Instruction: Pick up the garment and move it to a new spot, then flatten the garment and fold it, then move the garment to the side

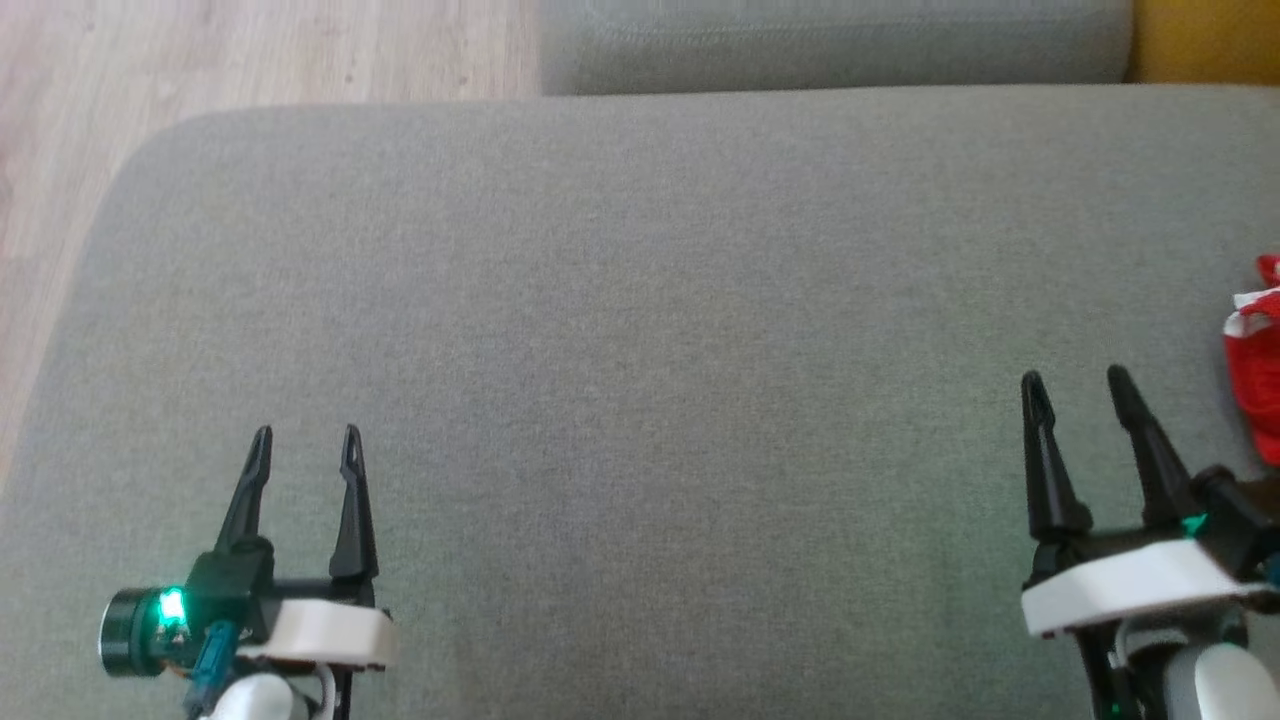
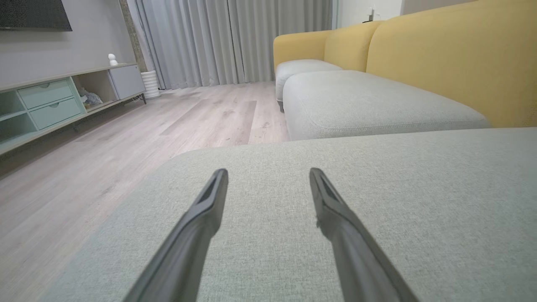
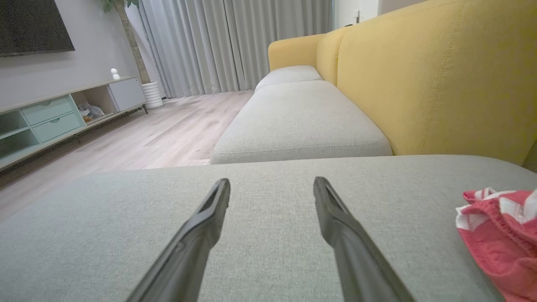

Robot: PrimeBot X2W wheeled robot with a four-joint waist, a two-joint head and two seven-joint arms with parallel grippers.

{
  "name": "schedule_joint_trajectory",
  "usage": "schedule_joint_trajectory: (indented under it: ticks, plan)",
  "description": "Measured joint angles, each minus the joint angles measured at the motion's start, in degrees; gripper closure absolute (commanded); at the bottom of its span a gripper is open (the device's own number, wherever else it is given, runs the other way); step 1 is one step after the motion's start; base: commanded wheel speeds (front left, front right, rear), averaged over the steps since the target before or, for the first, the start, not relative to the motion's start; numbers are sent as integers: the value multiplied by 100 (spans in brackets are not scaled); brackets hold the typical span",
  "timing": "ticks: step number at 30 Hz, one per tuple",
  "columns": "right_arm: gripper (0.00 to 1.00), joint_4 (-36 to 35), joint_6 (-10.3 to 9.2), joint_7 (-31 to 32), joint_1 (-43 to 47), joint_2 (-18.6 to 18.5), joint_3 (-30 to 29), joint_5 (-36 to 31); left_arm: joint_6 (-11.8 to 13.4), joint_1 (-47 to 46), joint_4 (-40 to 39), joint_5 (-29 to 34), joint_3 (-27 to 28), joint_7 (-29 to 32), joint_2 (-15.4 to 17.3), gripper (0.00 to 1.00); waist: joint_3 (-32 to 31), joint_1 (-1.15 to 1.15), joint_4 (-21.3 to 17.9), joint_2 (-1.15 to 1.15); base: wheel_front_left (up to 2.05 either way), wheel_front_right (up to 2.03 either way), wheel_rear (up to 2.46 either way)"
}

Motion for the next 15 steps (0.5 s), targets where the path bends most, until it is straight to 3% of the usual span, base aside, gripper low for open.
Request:
schedule_joint_trajectory:
  ticks: [15]
  plan:
    - [0,-154,0,105,469,40,62,-21,-96,230,198,-166,-25,152,73,0,-337,0,-176,0,0,0,0]
